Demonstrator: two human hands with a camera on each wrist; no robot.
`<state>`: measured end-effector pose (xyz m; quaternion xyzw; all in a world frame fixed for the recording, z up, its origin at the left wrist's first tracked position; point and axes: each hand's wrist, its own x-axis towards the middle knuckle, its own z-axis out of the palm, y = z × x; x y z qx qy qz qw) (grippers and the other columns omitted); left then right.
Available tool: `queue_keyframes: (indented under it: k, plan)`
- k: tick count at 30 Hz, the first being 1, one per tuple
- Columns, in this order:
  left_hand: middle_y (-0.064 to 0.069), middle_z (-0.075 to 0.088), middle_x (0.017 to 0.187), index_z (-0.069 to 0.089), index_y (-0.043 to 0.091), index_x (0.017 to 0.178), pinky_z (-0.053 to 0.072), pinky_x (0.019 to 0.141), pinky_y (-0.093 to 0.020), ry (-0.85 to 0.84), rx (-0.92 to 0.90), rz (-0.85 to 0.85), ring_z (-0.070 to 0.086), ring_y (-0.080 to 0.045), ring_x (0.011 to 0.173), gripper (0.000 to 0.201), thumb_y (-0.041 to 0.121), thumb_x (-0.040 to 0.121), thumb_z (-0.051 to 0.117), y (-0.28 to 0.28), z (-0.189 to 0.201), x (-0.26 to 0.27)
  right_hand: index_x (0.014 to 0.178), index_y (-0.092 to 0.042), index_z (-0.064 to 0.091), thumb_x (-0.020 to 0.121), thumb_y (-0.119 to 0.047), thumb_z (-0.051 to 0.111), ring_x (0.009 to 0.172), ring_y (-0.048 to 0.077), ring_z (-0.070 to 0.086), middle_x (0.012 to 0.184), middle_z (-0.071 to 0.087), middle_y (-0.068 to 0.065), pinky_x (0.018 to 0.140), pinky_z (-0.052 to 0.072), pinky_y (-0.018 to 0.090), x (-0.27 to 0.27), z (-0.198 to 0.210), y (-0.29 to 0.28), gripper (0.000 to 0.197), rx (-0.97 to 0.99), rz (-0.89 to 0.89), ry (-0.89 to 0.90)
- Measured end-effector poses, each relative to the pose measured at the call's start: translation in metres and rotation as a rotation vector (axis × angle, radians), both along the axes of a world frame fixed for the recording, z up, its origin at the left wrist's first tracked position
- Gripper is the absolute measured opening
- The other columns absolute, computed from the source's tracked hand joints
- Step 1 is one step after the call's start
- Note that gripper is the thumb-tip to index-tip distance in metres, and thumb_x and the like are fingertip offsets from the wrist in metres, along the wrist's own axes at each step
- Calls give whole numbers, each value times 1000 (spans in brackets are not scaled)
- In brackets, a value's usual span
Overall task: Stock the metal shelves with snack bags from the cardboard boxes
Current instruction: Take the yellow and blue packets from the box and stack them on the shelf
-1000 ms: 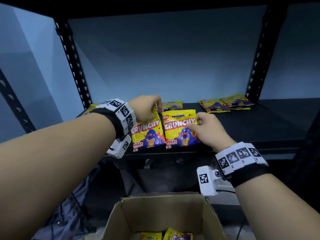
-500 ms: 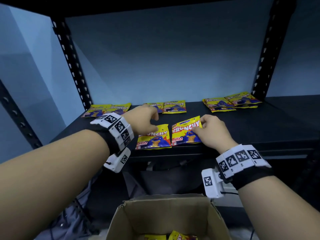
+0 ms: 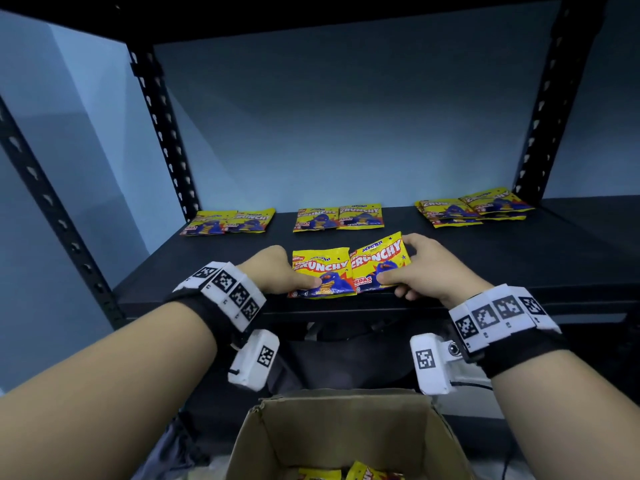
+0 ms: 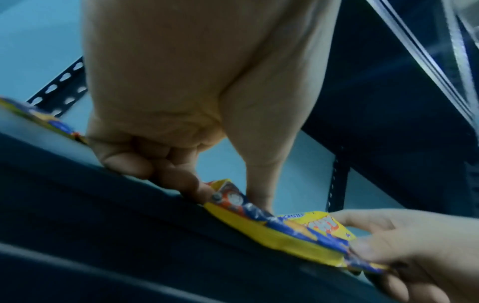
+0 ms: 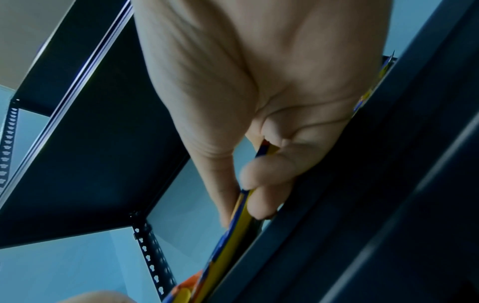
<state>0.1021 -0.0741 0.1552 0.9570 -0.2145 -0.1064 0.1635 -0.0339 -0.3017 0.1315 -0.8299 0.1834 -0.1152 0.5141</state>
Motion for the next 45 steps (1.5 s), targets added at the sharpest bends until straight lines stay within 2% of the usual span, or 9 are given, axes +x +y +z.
queue_keyframes:
  k: [5,9,21,28,31,37,40,42,45]
  plan:
    - [-7,61,73,71,1,91,42,67,-35,109,-129,33,54,-20,68,54,51,77,85,2,1,0,112,-20,55,83,-12,85,64,18,72,92,77,4,50,54,27,-5,-2,8,42,-11,22,-89]
    - [-16,68,84,61,11,89,53,64,-38,166,-244,8,58,-22,70,21,26,93,75,4,3,-3,117,-17,56,87,-4,79,71,22,74,98,76,9,62,60,34,-6,-3,7,40,93,7,-127]
    - [-17,58,87,52,2,85,62,58,-33,436,-784,194,70,-25,78,17,-13,90,59,-1,37,30,125,-12,52,91,12,67,94,27,77,112,71,19,72,64,34,23,34,-10,44,350,-75,-205]
    - [-25,69,97,62,-5,94,63,81,-39,298,-772,124,72,-27,84,11,-14,88,64,-35,47,97,113,-8,52,91,17,61,88,26,74,108,69,19,70,65,34,96,60,-34,34,265,-120,-153]
    - [-19,69,94,61,-2,92,63,70,-32,224,-731,100,72,-24,74,12,-14,90,61,-52,45,125,92,-5,55,92,19,57,84,24,71,95,67,14,69,63,34,129,63,-44,24,204,-104,-85]
    - [-19,70,105,63,-1,101,63,85,-38,141,-570,91,72,-29,91,12,-5,90,67,-81,28,176,119,8,65,83,4,73,104,35,73,115,70,25,86,63,46,193,43,-85,37,-58,-70,60]
    - [-16,71,98,67,-1,92,61,90,-39,121,-475,65,69,-27,88,19,13,87,79,-87,19,194,102,7,65,76,-1,85,104,35,73,111,71,25,91,61,49,199,41,-85,34,-122,-57,135]
    - [-10,71,85,74,-2,87,60,90,-35,193,-409,26,67,-20,79,49,36,65,96,-88,17,202,81,-2,56,73,-6,91,89,29,76,97,73,18,88,62,43,198,44,-85,36,-121,-33,201]
    - [-10,72,76,72,9,73,52,77,-30,174,-267,-4,66,-20,71,61,47,36,102,-90,20,204,74,-8,59,73,-17,93,47,13,63,59,67,6,54,54,23,197,51,-86,36,-308,11,300]
